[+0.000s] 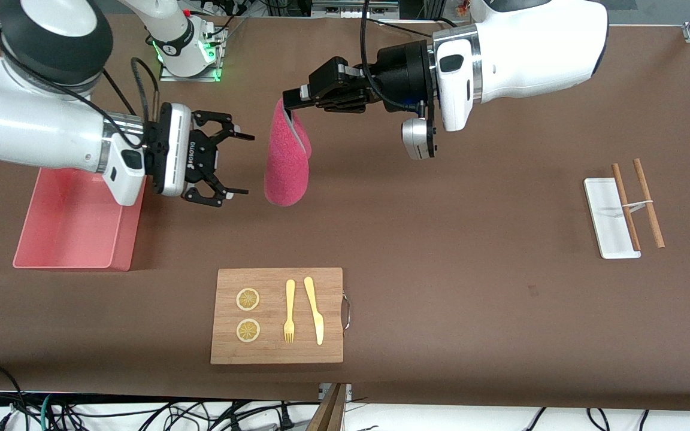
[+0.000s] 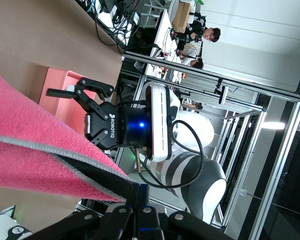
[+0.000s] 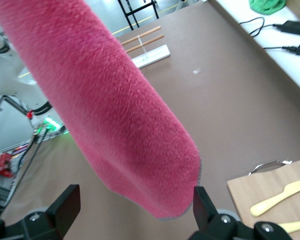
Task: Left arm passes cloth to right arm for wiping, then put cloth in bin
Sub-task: 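Carry the cloth to mid-table while the right gripper reaches toward it, then grasp the cloth with the right gripper while the left gripper releases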
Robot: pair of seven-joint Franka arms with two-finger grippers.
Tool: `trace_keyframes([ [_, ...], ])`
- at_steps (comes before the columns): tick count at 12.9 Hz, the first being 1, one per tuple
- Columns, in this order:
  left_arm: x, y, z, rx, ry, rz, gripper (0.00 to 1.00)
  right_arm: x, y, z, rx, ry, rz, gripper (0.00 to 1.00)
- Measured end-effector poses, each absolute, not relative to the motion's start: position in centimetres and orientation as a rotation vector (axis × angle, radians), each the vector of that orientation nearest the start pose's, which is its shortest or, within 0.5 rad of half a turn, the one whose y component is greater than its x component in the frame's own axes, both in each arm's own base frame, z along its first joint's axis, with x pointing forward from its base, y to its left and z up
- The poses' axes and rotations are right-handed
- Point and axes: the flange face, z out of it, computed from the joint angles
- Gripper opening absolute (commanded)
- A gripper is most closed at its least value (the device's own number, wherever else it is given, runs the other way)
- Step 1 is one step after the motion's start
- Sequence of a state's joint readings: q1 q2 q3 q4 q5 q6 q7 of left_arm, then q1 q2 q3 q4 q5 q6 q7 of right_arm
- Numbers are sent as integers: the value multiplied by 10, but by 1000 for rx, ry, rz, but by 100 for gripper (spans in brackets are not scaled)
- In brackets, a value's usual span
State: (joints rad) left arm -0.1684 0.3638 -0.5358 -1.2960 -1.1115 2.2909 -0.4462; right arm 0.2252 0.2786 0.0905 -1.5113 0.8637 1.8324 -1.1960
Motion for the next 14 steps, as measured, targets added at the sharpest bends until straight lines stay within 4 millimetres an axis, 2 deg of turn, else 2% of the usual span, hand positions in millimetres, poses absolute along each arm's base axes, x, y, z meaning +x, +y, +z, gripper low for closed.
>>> trace_keyframes([
  [2, 571, -406, 657, 1781, 310, -172, 0, 610, 274, 531, -1860, -1379, -537, 100],
  [4, 571, -406, 657, 1781, 310, -171, 0, 614, 282, 525, -1877, -1364, -574, 100],
  [7, 571, -406, 657, 1781, 311, -171, 0, 617, 294, 521, -1892, -1361, -614, 100],
  [10, 571, -406, 657, 1781, 311, -171, 0, 612, 317, 521, -1894, -1374, -655, 100],
  [12, 571, -406, 657, 1781, 311, -171, 0, 608, 331, 520, -1891, -1384, -669, 93],
  [14, 571, -406, 657, 1781, 311, -171, 0, 608, 336, 514, -1892, -1385, -663, 97],
])
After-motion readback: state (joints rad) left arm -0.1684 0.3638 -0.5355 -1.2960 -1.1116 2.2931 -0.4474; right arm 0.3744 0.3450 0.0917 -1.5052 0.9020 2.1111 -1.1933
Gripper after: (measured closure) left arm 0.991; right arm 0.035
